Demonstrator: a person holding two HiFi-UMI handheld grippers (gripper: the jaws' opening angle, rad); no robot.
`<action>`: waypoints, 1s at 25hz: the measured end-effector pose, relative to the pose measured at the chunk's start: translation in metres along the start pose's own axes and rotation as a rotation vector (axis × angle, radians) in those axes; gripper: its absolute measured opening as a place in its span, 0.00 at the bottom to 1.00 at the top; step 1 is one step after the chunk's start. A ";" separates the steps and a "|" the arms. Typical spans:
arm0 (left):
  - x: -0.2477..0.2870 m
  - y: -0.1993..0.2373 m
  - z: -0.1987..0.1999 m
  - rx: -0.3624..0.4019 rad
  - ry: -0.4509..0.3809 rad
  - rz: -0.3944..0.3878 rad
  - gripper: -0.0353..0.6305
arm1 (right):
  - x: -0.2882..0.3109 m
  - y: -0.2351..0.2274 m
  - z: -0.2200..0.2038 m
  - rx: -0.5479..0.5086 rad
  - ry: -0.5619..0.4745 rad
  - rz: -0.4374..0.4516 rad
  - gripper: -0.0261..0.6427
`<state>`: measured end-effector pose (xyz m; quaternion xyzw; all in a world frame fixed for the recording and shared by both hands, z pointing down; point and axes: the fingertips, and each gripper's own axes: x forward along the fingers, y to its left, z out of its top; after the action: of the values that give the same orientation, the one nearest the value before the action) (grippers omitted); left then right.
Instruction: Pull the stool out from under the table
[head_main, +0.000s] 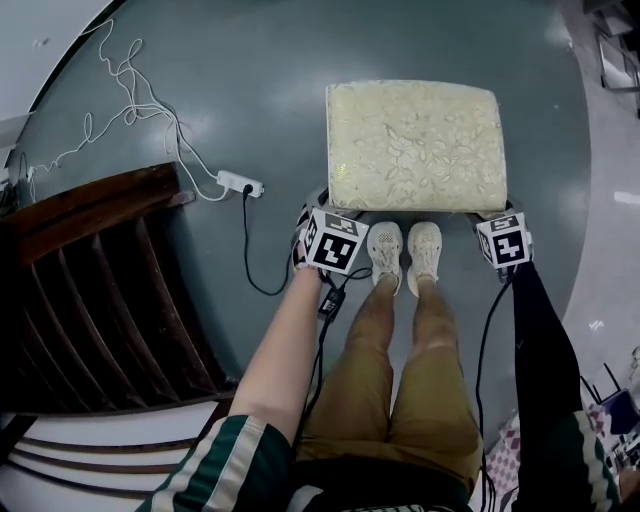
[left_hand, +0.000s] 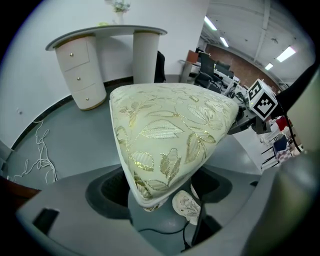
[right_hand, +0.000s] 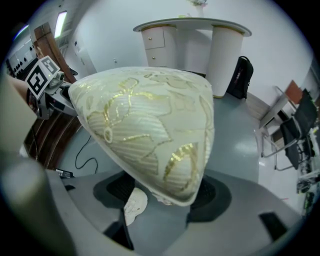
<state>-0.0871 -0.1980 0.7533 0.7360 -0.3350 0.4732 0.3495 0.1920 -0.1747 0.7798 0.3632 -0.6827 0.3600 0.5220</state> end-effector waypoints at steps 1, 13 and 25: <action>-0.006 0.000 0.003 -0.009 0.011 -0.007 0.63 | -0.007 0.000 0.004 -0.002 0.013 0.003 0.53; -0.011 -0.010 -0.004 -0.038 0.075 0.014 0.62 | -0.004 -0.002 -0.002 -0.015 0.058 0.070 0.53; -0.041 -0.067 -0.050 -0.043 0.093 0.016 0.62 | -0.038 0.025 -0.072 0.004 0.054 0.100 0.53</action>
<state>-0.0685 -0.1145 0.7178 0.7030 -0.3344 0.5022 0.3764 0.2102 -0.0952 0.7543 0.3199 -0.6848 0.3966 0.5210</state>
